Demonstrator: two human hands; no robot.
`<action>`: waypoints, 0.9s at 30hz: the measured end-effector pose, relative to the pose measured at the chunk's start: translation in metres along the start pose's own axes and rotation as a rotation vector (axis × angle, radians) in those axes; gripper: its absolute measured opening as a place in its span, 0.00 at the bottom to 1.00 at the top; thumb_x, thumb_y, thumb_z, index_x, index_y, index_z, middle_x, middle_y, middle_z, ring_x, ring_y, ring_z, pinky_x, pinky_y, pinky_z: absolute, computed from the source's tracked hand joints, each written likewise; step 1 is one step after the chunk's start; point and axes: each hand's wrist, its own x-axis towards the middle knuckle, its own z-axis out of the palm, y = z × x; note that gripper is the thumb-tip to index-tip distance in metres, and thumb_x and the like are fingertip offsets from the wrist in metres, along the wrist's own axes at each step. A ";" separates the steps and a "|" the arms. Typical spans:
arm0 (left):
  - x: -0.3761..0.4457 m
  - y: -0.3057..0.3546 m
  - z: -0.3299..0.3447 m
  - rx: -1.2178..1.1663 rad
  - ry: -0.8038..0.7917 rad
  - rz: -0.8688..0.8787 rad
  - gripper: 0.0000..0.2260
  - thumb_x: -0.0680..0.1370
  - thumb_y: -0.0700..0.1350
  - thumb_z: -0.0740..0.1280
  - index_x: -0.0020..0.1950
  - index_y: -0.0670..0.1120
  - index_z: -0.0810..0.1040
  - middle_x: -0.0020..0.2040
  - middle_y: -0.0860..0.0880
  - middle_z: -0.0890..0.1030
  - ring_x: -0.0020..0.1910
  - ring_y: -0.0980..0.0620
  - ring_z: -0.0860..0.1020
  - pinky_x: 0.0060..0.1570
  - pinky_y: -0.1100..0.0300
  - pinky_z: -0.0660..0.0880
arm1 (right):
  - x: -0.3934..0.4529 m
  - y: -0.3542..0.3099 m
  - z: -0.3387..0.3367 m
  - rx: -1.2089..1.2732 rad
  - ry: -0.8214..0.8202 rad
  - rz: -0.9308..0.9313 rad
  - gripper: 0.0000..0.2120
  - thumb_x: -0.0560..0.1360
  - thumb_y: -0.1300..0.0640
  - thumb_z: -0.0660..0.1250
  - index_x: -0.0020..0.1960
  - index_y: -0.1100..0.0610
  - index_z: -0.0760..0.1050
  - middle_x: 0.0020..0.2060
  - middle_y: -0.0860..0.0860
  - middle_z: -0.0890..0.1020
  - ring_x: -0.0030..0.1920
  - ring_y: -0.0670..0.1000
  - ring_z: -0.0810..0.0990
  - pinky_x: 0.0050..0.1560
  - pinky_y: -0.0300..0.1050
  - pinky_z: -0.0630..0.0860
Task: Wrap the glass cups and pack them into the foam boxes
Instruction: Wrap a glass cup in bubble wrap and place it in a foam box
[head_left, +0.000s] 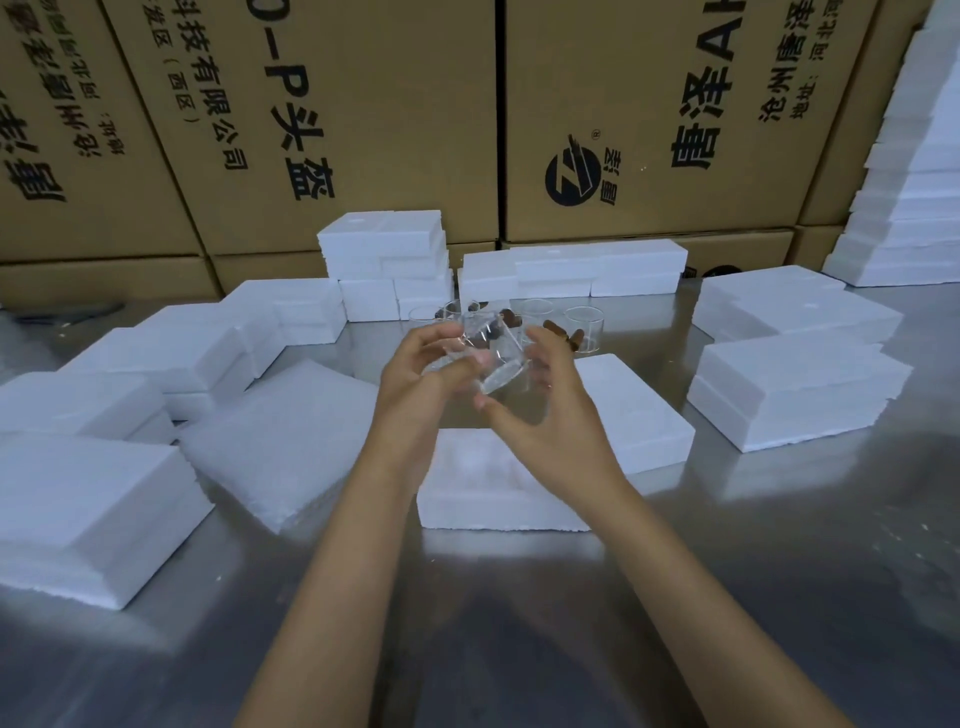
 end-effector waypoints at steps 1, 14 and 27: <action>-0.003 -0.002 0.002 -0.032 -0.012 -0.023 0.19 0.68 0.40 0.78 0.57 0.50 0.81 0.59 0.43 0.81 0.63 0.41 0.79 0.57 0.47 0.77 | 0.003 -0.003 0.003 0.024 0.017 -0.020 0.34 0.71 0.43 0.73 0.71 0.39 0.60 0.68 0.39 0.71 0.67 0.42 0.71 0.65 0.43 0.72; -0.005 -0.016 0.016 -0.147 0.006 -0.078 0.16 0.81 0.53 0.65 0.63 0.44 0.75 0.52 0.44 0.82 0.47 0.49 0.83 0.44 0.61 0.79 | -0.002 -0.008 0.005 0.427 0.205 0.081 0.24 0.68 0.54 0.77 0.58 0.46 0.69 0.54 0.43 0.80 0.53 0.43 0.81 0.51 0.36 0.76; -0.011 -0.026 0.011 -0.222 -0.208 -0.009 0.20 0.77 0.50 0.67 0.70 0.51 0.76 0.64 0.46 0.82 0.63 0.46 0.80 0.61 0.52 0.76 | -0.001 -0.013 -0.002 0.979 -0.063 0.429 0.21 0.75 0.46 0.64 0.59 0.62 0.77 0.49 0.60 0.83 0.50 0.56 0.82 0.58 0.48 0.77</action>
